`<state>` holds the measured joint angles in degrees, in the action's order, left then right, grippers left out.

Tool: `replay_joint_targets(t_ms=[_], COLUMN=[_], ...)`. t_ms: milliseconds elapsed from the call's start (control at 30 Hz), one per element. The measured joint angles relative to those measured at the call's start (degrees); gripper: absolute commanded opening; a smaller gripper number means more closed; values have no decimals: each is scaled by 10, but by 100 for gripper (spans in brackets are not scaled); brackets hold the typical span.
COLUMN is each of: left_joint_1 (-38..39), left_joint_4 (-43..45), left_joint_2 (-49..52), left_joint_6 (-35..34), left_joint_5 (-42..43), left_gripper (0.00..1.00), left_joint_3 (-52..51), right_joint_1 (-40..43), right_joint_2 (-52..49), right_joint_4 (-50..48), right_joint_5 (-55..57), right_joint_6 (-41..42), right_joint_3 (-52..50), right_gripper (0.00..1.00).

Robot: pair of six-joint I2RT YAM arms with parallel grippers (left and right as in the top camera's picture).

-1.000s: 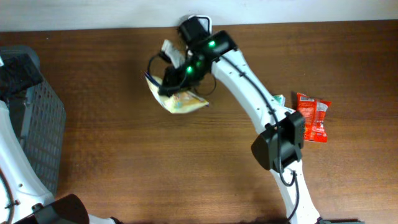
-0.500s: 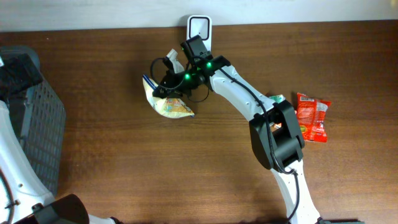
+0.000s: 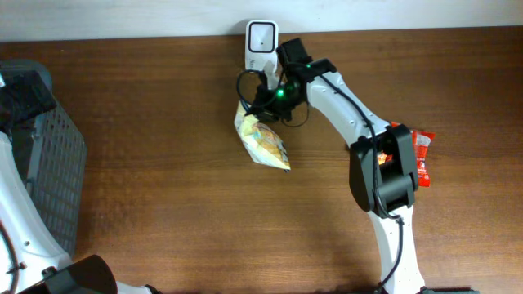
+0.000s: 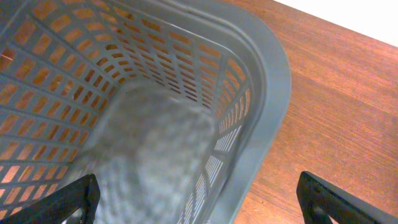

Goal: Scan the item barcode

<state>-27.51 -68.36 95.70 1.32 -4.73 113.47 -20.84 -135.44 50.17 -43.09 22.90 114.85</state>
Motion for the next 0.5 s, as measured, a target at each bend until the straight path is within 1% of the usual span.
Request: replay_joint_targets(t_ms=[100, 167, 300, 400, 433, 500], left_joint_1=[0, 0, 0, 0, 0, 0], left_joint_4=[0, 0, -1, -1, -2, -2], left_joint_2=[0, 0, 0, 0, 0, 0], left_joint_6=[0, 0, 0, 0, 0, 0], left_joint_5=[0, 0, 0, 0, 0, 0], left_gripper=[99, 99, 99, 99, 99, 99], left_joint_3=[0, 0, 0, 0, 0, 0], right_joint_1=[1, 1, 1, 3, 4, 10], right_joint_2=[0, 0, 0, 1, 3, 5], right_joint_4=[6, 22, 90, 90, 90, 94], right_joint_5=[-32, -98, -190, -285, -325, -368], right_joint_6=[-49, -102, -173, -192, -190, -172], right_joint_3=[0, 0, -3, -3, -2, 16], right_gripper=[4, 4, 4, 4, 4, 4])
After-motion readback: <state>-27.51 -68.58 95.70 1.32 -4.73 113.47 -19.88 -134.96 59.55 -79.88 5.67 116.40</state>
